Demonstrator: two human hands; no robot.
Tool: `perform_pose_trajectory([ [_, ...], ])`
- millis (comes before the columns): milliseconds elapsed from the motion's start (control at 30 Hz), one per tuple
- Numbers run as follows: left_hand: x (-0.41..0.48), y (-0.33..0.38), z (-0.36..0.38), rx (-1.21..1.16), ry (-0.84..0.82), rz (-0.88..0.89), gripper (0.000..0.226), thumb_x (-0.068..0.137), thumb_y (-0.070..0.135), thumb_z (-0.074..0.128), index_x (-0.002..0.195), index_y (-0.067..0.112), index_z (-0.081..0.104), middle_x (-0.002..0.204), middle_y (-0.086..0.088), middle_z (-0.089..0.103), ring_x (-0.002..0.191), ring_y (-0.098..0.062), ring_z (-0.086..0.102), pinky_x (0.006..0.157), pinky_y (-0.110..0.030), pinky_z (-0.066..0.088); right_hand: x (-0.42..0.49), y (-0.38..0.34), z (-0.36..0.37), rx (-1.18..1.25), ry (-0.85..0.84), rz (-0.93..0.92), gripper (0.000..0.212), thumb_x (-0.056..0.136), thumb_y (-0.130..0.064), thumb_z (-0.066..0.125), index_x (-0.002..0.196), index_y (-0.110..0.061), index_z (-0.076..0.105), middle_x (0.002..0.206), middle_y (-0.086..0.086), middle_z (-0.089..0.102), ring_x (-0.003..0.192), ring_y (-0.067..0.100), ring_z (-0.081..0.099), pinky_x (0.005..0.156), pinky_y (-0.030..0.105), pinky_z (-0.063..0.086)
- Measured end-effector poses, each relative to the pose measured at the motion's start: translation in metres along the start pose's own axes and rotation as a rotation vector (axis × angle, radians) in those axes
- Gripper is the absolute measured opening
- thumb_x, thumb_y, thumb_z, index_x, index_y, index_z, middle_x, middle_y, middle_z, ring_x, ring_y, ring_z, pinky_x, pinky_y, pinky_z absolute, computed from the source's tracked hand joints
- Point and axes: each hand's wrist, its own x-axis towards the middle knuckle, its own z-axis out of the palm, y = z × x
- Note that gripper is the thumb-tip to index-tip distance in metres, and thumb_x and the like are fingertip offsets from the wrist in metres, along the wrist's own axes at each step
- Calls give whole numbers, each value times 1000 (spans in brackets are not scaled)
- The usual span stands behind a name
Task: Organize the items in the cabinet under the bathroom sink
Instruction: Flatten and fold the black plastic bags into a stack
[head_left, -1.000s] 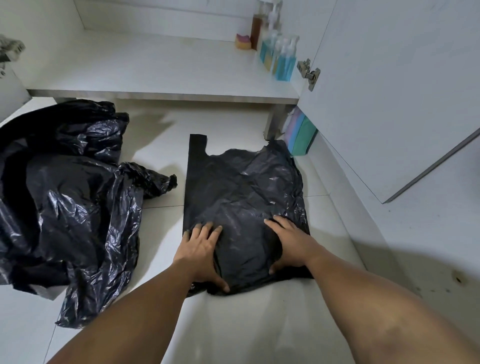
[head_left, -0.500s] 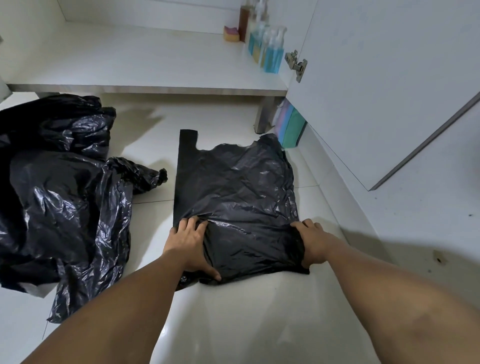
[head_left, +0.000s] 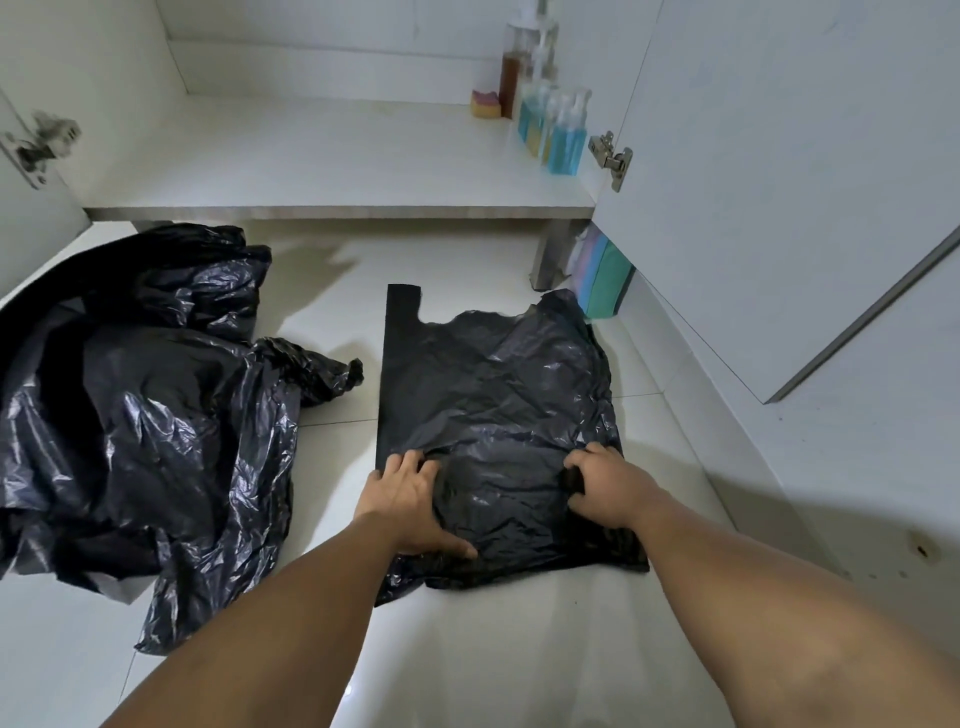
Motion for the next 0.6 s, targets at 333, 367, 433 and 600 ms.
perform_pose_trajectory([
  [333,13,-23,-50,31,210,35,84,77,72,62,141,23,42,136,-2,44,129,-24,40,107,-43,37,44,-83,-26,151,61,-123,52,91,-34,62,141,-22,50,137,1,45,128,25,48,104,45,46],
  [367,13,-32,-65,63,266,34,73,82,66,60,138,22,45,134,-3,47,127,-25,41,105,-43,38,50,-100,-30,167,72,-145,51,92,-33,62,140,-23,50,138,1,45,128,24,49,104,45,46],
  [433,10,-56,-98,99,378,3,55,87,55,55,131,23,52,127,-3,53,122,-25,45,101,-43,39,62,-136,-36,201,109,-200,49,93,-34,61,139,-22,51,138,2,47,126,25,51,103,44,46],
  [600,-12,-143,-169,73,463,-279,45,90,47,55,127,22,56,128,-5,56,123,-28,47,101,-46,39,79,-239,-53,433,139,-362,25,99,-33,53,106,-13,66,103,5,66,98,27,61,78,35,49],
])
